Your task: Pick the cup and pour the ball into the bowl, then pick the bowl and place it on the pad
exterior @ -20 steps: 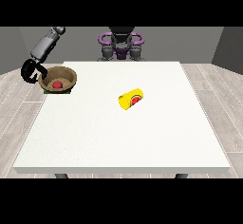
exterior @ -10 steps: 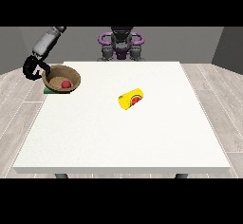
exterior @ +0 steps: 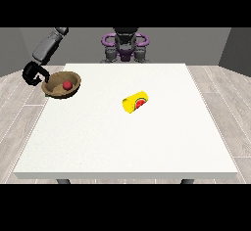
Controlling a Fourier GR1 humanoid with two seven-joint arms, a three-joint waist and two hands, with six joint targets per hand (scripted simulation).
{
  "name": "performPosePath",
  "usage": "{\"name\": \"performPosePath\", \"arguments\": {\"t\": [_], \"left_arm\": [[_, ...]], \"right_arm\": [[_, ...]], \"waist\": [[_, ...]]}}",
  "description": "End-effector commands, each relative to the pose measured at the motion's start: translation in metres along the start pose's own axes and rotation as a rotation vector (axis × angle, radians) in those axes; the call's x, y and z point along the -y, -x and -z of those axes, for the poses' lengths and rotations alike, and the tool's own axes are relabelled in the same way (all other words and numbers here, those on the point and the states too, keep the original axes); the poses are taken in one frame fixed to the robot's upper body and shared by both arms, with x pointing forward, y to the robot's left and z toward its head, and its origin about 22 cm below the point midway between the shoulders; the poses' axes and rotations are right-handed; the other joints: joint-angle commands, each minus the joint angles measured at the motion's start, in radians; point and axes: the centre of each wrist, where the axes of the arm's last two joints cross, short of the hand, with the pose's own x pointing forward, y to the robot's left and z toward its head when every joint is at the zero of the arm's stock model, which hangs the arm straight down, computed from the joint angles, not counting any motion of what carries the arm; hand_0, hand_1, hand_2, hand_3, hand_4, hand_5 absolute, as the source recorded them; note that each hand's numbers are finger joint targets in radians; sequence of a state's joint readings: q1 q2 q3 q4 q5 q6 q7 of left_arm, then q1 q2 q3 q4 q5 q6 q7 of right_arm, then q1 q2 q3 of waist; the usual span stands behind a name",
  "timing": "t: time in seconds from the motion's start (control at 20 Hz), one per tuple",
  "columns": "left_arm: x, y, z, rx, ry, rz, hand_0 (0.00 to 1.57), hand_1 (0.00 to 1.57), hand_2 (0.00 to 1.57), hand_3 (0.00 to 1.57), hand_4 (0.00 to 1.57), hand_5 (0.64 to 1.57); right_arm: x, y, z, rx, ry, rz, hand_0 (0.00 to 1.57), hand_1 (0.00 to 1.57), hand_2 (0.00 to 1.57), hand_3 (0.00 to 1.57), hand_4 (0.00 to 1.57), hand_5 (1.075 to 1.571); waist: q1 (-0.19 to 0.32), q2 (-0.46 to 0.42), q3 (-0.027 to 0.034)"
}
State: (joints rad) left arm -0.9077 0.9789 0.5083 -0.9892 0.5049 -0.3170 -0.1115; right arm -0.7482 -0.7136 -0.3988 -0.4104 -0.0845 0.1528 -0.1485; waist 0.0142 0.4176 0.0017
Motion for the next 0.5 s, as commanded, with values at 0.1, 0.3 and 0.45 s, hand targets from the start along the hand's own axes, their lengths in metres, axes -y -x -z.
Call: {"name": "performPosePath", "arguments": {"t": [0.1,0.3,0.45], "left_arm": [[0.002,-0.012,-0.002,0.018,0.033,0.0,0.0,0.0,0.0,0.0,0.0,1.516],[-0.008,-0.03,0.001,0.029,0.012,-0.009,0.0,0.0,0.0,0.0,0.0,1.517],[-0.009,-0.026,-0.001,0.038,-0.021,-0.005,0.0,0.0,0.0,0.0,0.0,1.515]], "right_arm": [[0.032,-0.005,-0.005,-0.011,0.141,0.059,0.85,0.85,0.8,1.1,0.0,1.54],[0.04,-0.017,-0.004,0.0,0.128,0.045,0.69,0.69,0.57,1.02,0.0,1.535],[0.051,-0.035,-0.003,0.042,0.114,0.073,0.48,0.48,0.54,0.69,0.0,1.513]], "waist": [[0.027,0.024,0.0003],[0.029,0.031,0.0001],[0.003,0.049,0.0003]]}}
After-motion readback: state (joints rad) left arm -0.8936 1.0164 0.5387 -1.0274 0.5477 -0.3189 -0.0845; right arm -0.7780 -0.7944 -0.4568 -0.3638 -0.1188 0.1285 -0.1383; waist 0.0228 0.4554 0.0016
